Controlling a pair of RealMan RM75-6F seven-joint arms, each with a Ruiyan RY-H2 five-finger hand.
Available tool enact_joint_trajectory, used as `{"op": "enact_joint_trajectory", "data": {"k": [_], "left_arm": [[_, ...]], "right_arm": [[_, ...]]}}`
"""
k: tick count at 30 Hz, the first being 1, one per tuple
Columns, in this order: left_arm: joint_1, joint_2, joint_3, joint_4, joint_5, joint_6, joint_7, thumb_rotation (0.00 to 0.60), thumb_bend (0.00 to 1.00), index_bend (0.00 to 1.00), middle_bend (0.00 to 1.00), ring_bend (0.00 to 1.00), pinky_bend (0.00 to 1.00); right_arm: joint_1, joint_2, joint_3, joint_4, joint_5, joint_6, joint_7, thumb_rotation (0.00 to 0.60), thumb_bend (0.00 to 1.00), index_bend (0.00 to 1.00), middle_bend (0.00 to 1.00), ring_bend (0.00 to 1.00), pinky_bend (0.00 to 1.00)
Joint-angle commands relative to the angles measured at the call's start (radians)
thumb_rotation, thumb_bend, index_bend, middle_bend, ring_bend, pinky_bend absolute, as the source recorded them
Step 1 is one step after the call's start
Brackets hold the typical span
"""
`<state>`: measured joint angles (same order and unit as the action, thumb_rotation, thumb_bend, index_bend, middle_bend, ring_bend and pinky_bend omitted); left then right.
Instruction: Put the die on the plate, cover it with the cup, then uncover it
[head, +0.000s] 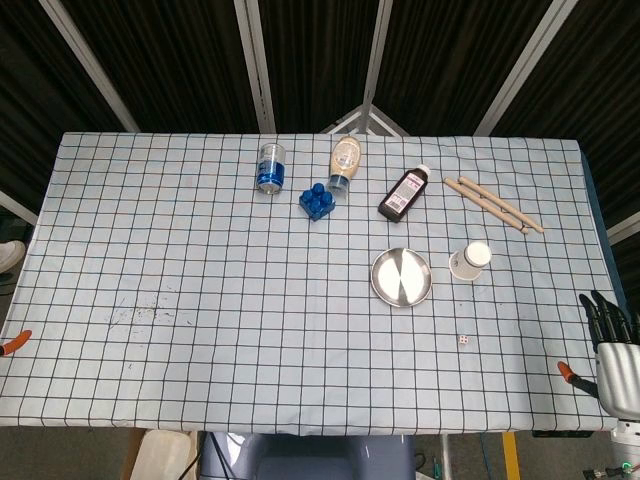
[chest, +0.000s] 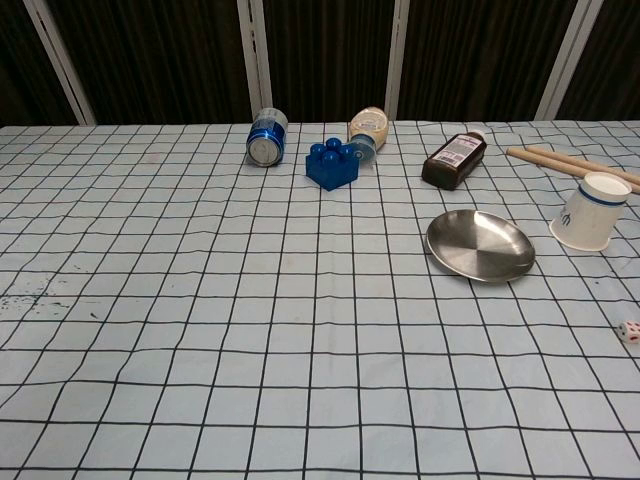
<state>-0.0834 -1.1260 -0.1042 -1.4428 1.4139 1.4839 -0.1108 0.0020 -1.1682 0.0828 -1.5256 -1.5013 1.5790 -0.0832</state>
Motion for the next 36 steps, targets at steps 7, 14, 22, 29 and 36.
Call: {"op": "enact_joint_trajectory", "data": {"k": [7, 14, 22, 29, 36], "left_arm": [[-0.001, -0.004, 0.008, -0.007, 0.011, 0.001, 0.017, 0.6, 0.22, 0.21, 0.0, 0.0, 0.06], [-0.001, -0.006, 0.009, -0.01, 0.017, 0.007, 0.025, 0.6, 0.22, 0.21, 0.0, 0.0, 0.06], [0.001, -0.006, 0.004, -0.008, 0.012, 0.014, 0.021, 0.6, 0.22, 0.21, 0.0, 0.0, 0.06], [0.001, -0.007, 0.0, -0.006, -0.001, 0.008, 0.025, 0.6, 0.22, 0.21, 0.0, 0.0, 0.06], [-0.003, -0.012, -0.001, -0.003, -0.004, 0.003, 0.036, 0.6, 0.22, 0.21, 0.0, 0.0, 0.06]], "right_arm": [[-0.004, 0.002, -0.004, -0.004, -0.002, 0.002, 0.002, 0.6, 0.12, 0.07, 0.09, 0.13, 0.0], [0.004, 0.01, -0.013, -0.014, -0.011, -0.02, 0.034, 0.6, 0.12, 0.11, 0.09, 0.13, 0.0], [0.012, 0.007, -0.024, -0.051, 0.03, -0.079, 0.01, 0.6, 0.12, 0.14, 0.09, 0.13, 0.0], [0.062, -0.039, -0.043, -0.092, 0.036, -0.191, -0.008, 0.6, 0.12, 0.17, 0.09, 0.13, 0.0], [0.137, -0.101, -0.01, -0.069, 0.086, -0.298, -0.05, 0.6, 0.12, 0.19, 0.09, 0.13, 0.0]]}}
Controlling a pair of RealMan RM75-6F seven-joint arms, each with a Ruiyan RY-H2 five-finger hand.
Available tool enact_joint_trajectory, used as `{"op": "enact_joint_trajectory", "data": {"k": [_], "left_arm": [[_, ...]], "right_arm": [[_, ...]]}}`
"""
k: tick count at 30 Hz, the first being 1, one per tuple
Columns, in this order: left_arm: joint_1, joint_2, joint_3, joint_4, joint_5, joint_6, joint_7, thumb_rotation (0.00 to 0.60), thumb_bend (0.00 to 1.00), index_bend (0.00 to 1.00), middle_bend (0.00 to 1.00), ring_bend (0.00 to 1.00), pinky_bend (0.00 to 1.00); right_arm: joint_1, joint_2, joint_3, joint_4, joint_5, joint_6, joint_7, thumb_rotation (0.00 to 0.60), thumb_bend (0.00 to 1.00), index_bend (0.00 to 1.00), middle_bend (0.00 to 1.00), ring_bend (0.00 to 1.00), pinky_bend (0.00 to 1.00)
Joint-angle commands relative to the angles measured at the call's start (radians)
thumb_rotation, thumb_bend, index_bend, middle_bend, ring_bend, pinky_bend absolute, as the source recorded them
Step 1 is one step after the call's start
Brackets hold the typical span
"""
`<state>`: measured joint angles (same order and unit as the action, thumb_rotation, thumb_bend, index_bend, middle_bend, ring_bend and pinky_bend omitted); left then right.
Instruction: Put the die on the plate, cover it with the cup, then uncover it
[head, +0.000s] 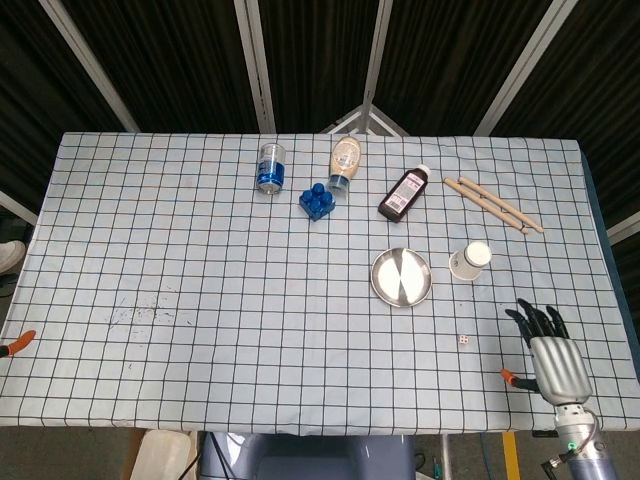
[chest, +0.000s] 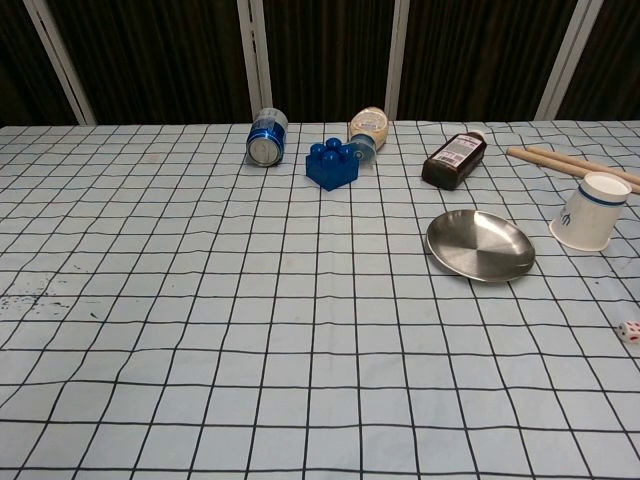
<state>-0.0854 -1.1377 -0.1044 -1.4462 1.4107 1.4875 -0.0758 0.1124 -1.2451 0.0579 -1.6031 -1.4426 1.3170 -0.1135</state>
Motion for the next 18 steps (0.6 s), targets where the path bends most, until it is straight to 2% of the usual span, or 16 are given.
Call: {"op": "enact_joint_trajectory", "data": {"k": [1, 8, 18], "left_arm": [[-0.002, -0.001, -0.001, 0.001, -0.003, -0.003, 0.002, 0.6, 0.22, 0.21, 0.0, 0.0, 0.06], [-0.005, -0.003, -0.004, 0.007, -0.01, -0.01, 0.004, 0.6, 0.22, 0.21, 0.0, 0.0, 0.06], [-0.008, -0.007, -0.004, 0.009, -0.013, -0.017, 0.012, 0.6, 0.22, 0.21, 0.0, 0.0, 0.06]], "right_arm": [[0.037, -0.033, 0.019, 0.011, 0.042, -0.057, -0.025, 0.6, 0.12, 0.2, 0.09, 0.13, 0.0], [0.083, -0.073, 0.053, 0.036, 0.119, -0.123, -0.054, 0.6, 0.12, 0.28, 0.1, 0.14, 0.0], [0.104, -0.112, 0.048, 0.091, 0.168, -0.166, -0.042, 0.6, 0.12, 0.32, 0.1, 0.14, 0.0]]}}
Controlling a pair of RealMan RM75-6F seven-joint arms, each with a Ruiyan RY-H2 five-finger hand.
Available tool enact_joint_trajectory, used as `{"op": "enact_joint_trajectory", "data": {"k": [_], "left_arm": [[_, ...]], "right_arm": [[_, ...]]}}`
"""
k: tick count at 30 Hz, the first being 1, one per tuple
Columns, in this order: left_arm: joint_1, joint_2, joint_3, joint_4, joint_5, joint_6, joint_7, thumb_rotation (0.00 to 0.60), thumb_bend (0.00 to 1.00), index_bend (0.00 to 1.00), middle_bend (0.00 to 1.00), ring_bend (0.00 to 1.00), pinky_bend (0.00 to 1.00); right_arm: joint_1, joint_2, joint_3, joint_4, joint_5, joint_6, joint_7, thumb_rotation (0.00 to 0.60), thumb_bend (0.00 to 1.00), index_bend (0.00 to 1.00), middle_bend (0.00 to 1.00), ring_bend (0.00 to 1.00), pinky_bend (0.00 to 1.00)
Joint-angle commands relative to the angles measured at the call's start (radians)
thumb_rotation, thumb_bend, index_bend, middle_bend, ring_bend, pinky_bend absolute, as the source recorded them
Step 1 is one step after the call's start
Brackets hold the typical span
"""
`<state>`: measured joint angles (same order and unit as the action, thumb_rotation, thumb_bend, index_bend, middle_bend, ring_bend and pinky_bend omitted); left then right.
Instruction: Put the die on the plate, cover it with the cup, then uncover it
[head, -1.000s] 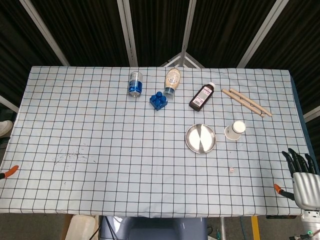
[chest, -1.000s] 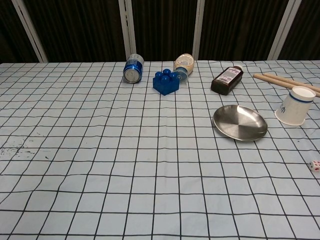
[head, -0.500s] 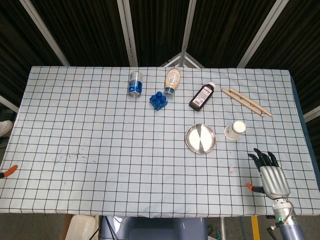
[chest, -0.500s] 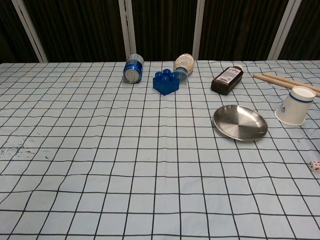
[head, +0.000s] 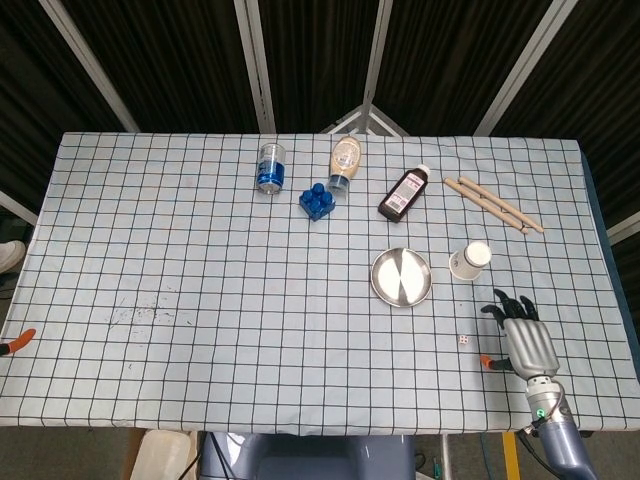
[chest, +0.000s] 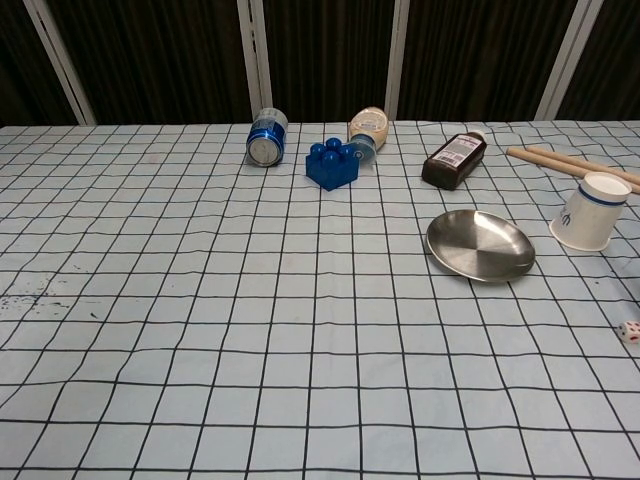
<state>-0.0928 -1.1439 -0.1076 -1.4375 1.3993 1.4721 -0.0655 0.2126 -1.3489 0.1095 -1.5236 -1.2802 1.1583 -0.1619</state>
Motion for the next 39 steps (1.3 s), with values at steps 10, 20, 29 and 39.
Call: {"op": "enact_joint_trajectory", "data": {"k": [10, 20, 29, 39], "left_arm": [[-0.006, -0.008, 0.0, 0.002, -0.006, -0.012, 0.021, 0.6, 0.22, 0.21, 0.0, 0.0, 0.06], [-0.008, -0.01, -0.001, 0.005, -0.012, -0.015, 0.024, 0.6, 0.22, 0.21, 0.0, 0.0, 0.06], [-0.011, -0.014, -0.002, 0.007, -0.016, -0.022, 0.032, 0.6, 0.22, 0.21, 0.0, 0.0, 0.06], [-0.012, -0.014, -0.003, 0.006, -0.021, -0.024, 0.038, 0.6, 0.22, 0.21, 0.0, 0.0, 0.06]], "right_arm": [[0.009, -0.038, -0.015, 0.051, 0.014, -0.017, 0.027, 0.6, 0.15, 0.37, 0.11, 0.15, 0.0], [0.025, -0.077, -0.015, 0.084, 0.033, -0.034, 0.021, 0.6, 0.23, 0.4, 0.12, 0.15, 0.0], [0.034, -0.093, -0.011, 0.105, 0.045, -0.04, 0.023, 0.6, 0.29, 0.43, 0.12, 0.16, 0.0], [0.049, -0.109, -0.011, 0.115, 0.06, -0.057, 0.009, 0.6, 0.33, 0.44, 0.12, 0.16, 0.0]]}}
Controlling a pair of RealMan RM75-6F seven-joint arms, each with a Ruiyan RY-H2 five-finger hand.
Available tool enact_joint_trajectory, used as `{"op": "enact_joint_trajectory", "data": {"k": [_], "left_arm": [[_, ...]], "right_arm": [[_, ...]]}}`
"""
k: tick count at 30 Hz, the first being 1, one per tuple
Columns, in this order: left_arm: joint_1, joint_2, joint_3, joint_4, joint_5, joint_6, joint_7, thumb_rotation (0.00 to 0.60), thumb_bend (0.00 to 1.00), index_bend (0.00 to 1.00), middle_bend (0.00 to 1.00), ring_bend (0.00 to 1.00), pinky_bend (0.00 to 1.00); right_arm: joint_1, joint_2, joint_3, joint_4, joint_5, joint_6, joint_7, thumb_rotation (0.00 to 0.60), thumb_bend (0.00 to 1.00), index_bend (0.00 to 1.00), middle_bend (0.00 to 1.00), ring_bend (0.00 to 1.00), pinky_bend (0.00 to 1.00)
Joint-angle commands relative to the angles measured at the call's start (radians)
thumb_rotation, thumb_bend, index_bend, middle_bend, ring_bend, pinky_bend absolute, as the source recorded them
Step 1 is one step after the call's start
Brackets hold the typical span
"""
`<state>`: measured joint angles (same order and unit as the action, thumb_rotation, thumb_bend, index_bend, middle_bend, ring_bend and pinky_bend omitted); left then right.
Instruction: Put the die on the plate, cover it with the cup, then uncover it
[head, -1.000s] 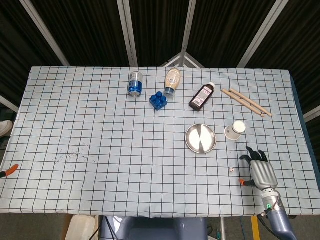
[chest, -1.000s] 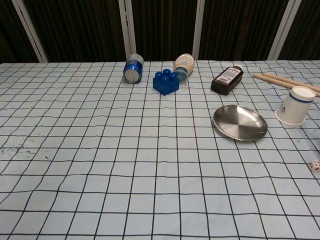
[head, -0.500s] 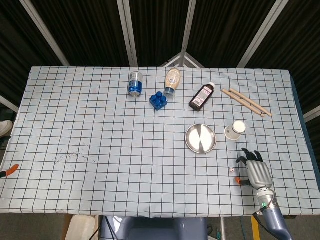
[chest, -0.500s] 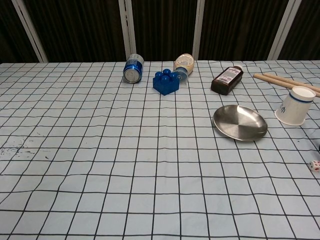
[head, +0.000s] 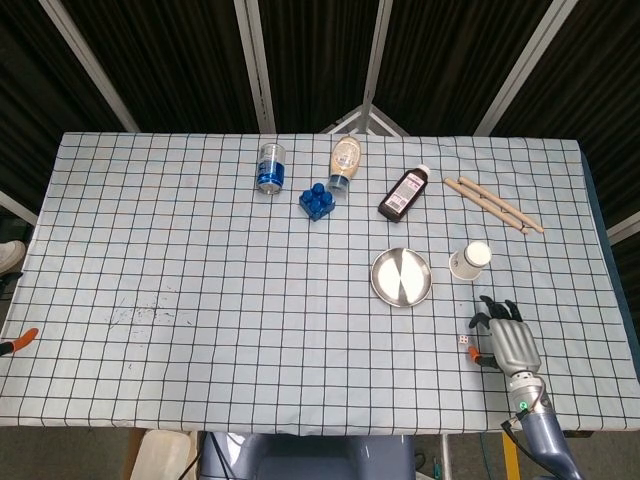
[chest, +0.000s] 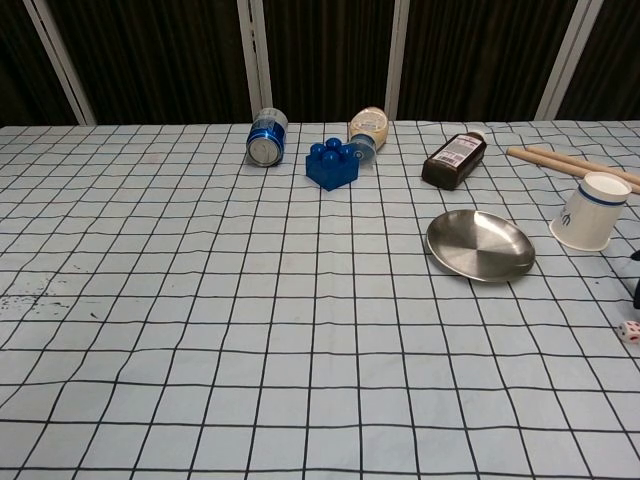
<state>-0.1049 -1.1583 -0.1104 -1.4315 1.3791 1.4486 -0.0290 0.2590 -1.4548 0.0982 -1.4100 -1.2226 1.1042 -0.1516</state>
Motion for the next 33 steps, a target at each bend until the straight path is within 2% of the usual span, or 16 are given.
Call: {"op": "enact_joint_trajectory", "data": {"k": [1, 28, 33], "left_arm": [[-0.001, 0.0, 0.0, 0.0, -0.002, -0.002, 0.002, 0.6, 0.22, 0.21, 0.0, 0.0, 0.06], [-0.009, -0.004, -0.001, 0.004, -0.011, -0.018, 0.01, 0.6, 0.22, 0.21, 0.0, 0.0, 0.06], [-0.009, -0.004, 0.0, 0.004, -0.01, -0.019, 0.012, 0.6, 0.22, 0.21, 0.0, 0.0, 0.06]], "right_arm": [[0.003, -0.005, 0.0, 0.002, 0.003, -0.004, -0.002, 0.6, 0.33, 0.44, 0.12, 0.16, 0.0], [0.023, -0.021, 0.001, -0.013, 0.033, -0.008, -0.045, 0.6, 0.34, 0.45, 0.12, 0.16, 0.0], [0.025, -0.023, 0.0, -0.009, 0.033, -0.007, -0.042, 0.6, 0.34, 0.48, 0.12, 0.16, 0.0]]}}
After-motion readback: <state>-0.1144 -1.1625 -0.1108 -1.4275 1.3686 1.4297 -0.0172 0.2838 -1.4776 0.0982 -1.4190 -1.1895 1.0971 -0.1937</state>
